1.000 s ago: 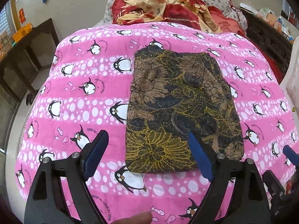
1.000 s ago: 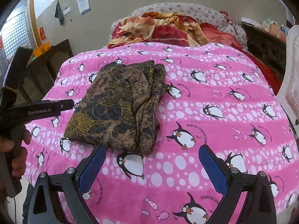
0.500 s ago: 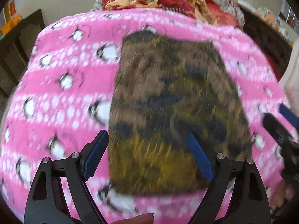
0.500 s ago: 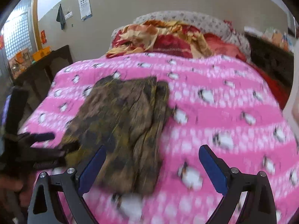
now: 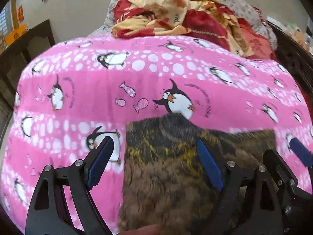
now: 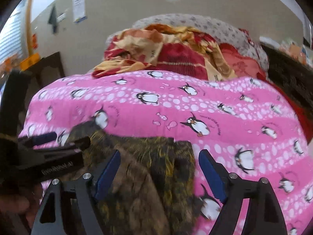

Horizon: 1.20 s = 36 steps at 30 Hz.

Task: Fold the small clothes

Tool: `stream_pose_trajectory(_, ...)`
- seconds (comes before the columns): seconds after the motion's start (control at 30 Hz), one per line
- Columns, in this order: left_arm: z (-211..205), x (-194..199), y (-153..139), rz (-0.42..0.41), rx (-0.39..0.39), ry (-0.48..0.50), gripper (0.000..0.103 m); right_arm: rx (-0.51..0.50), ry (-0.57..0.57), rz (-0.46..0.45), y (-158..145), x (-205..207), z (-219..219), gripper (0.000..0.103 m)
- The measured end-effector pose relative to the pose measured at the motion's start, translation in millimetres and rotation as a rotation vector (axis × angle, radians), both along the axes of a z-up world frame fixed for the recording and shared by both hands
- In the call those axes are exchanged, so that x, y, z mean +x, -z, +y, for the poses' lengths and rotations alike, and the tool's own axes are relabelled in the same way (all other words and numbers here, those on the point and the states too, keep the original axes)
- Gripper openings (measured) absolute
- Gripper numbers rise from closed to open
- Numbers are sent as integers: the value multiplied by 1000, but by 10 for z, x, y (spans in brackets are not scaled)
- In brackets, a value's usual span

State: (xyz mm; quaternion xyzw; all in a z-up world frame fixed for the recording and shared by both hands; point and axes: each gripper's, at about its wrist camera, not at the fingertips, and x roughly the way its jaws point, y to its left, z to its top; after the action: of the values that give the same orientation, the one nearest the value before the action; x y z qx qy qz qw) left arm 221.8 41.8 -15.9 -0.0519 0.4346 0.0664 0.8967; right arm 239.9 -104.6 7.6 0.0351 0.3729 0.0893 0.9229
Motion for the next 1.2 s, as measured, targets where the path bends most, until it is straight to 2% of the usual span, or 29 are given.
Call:
stream_pose_trajectory(0.03, 12, 31, 48, 0, -14, -2, 87, 12, 6, 12, 44, 54, 2, 80)
stream_pose_trajectory(0.1, 38, 66, 149, -14, -37, -10, 96, 27, 16, 38, 180, 163, 20, 80)
stream_pose_trajectory(0.13, 69, 67, 199, -20, -51, -28, 102, -2, 31, 65, 299, 220, 37, 80)
stream_pose_trajectory(0.17, 109, 73, 242, -18, -87, -32, 103, -15, 41, 90, 404, 259, 44, 81)
stream_pose_trajectory(0.2, 197, 87, 306, -13, -163, -33, 103, -3, 45, 114, 492, 291, 17, 84)
stream_pose_trajectory(0.27, 228, 85, 336, -14, -193, -37, 103, 42, 47, 138, 558, 342, -67, 88)
stream_pose_trajectory(0.37, 141, 114, 297, 1, -142, -27, 103, 19, 41, 148, 573, 376, -32, 90)
stream_pose_trajectory(0.43, 170, 83, 189, 8, -149, -23, 103, 30, 40, 152, 540, 366, -48, 89)
stream_pose_trajectory(0.53, 168, -144, -88, -14, -74, 2, 102, 58, 39, 115, 280, 200, -147, 87)
stream_pose_trajectory(0.63, 146, -598, -314, -50, -38, 104, 102, 41, -51, 28, -49, -226, -148, 87)
stream_pose_trajectory(0.73, 65, -1089, -384, -73, -64, 224, 102, -1, -240, -30, -194, -759, -21, 86)
stream_pose_trajectory(0.77, 23, -1250, -373, -76, -80, 267, 102, -33, -325, -31, -164, -971, 48, 84)
stream_pose_trajectory(0.83, -67, -1466, -299, -78, -118, 340, 102, -27, -413, 3, -42, -1209, 98, 68)
stream_pose_trajectory(0.87, -126, -1513, -220, -63, -125, 365, 102, -7, -429, 29, 35, -1265, 87, 56)
stream_pose_trajectory(0.9, -173, -1512, -158, -40, -122, 365, 102, 17, -429, 55, 122, -1294, 61, 53)
stream_pose_trajectory(0.97, -242, -1468, 152, 59, -117, 338, 102, 61, -429, 105, 299, -1301, 14, 53)
stream_pose_trajectory(1.0, -248, -1442, 243, 79, -130, 327, 102, 75, -431, 148, 450, -1277, -10, 53)
stream_pose_trajectory(1.03, -279, -1447, 281, 57, -97, 319, 102, 69, -439, 147, 531, -1291, -25, 53)
stream_pose_trajectory(1.07, -347, -1454, 299, 45, -44, 320, 102, 60, -463, 93, 560, -1360, -27, 53)
stream_pose_trajectory(1.2, -379, -1404, 305, 39, -39, 270, 103, 66, -465, 95, 593, -1354, -38, 53)
